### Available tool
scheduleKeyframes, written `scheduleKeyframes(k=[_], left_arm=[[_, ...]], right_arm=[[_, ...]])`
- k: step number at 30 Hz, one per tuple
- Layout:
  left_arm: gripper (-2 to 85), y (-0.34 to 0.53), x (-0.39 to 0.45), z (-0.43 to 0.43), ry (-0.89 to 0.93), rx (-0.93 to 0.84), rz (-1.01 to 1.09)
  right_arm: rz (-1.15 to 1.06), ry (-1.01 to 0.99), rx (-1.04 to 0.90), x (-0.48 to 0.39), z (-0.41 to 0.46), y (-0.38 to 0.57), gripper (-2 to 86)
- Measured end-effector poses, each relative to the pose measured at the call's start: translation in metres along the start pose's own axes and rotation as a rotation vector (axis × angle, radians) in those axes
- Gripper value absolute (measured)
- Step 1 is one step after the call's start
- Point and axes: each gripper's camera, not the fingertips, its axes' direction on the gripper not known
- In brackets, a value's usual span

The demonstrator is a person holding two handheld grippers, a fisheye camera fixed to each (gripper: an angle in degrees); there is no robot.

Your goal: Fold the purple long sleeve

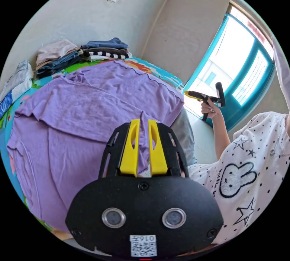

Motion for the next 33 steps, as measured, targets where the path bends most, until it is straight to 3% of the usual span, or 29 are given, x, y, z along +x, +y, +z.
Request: scheduleKeyframes(k=[6,8,15,20,33], left_arm=[[4.1,-0.067,0.068,-0.003,0.080,0.013,0.105],[4.4,-0.097,0.103,-0.001,0.104,0.015,0.169],[6.9,-0.181,0.237,0.013,0.090,0.106,0.439],[8.2,-0.215,0.338,0.028,-0.083,0.222,0.509],[9.4,-0.248,0.427,-0.011,-0.446,0.262,0.448]], right_arm=[[0.096,-0.260,-0.022,0.048,-0.031,-0.007,9.8],[0.138,-0.320,-0.017,0.058,-0.045,-0.017,4.8],[-0.003,-0.476,0.098,0.030,-0.129,-0.047,2.2],[-0.062,-0.555,0.081,0.002,-0.156,-0.077,1.7],[-0.085,-0.498,0.018,-0.046,-0.168,-0.119,2.0]])
